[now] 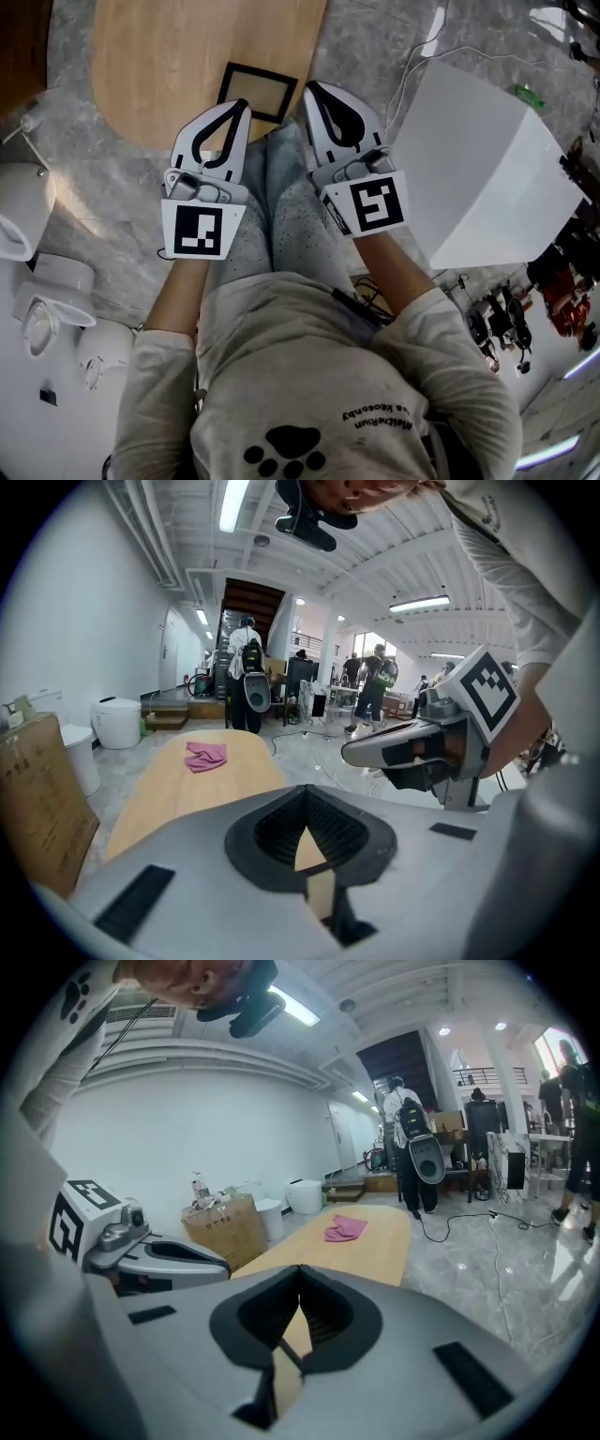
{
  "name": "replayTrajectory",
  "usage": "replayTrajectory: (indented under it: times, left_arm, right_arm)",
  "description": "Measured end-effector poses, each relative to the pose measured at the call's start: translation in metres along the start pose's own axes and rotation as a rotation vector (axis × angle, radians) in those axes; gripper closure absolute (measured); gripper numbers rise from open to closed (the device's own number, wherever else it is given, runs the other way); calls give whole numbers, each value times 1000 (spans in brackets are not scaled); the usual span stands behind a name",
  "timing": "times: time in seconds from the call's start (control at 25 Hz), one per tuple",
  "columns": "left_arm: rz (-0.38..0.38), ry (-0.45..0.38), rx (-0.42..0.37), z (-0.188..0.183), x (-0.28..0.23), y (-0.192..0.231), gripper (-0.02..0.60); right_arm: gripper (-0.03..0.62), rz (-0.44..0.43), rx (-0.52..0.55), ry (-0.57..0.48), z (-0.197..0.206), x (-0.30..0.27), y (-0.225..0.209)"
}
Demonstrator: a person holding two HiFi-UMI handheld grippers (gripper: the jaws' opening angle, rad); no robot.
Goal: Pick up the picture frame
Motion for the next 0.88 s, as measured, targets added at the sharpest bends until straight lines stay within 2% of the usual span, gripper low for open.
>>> replayTrajectory:
  times: [0.12,0.4,0.64,0.88]
  left_arm:
    - [8,14,-6,9,-2,0,574]
    - [5,38,18,33,-12,2,574]
    - [-13,54,68,50,-19,5,574]
    - [-12,76,75,66,-24,8,574]
  right_arm:
    - [586,-10,5,13,10,-3,-1]
    - [586,-19,-4,41,35,-9,-5]
    - [586,-29,-12,72,54,-11,-8]
    - [586,-34,-9,100,72,-12,-8]
Point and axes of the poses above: the fingertips, and each gripper's own axes: x backward along the fingers, y to its left, z out of its underside, the point moved 9 cm from there along x, backward along the fingers, and after that the axes turned 8 degrees about -y, right-handed, at the moved point
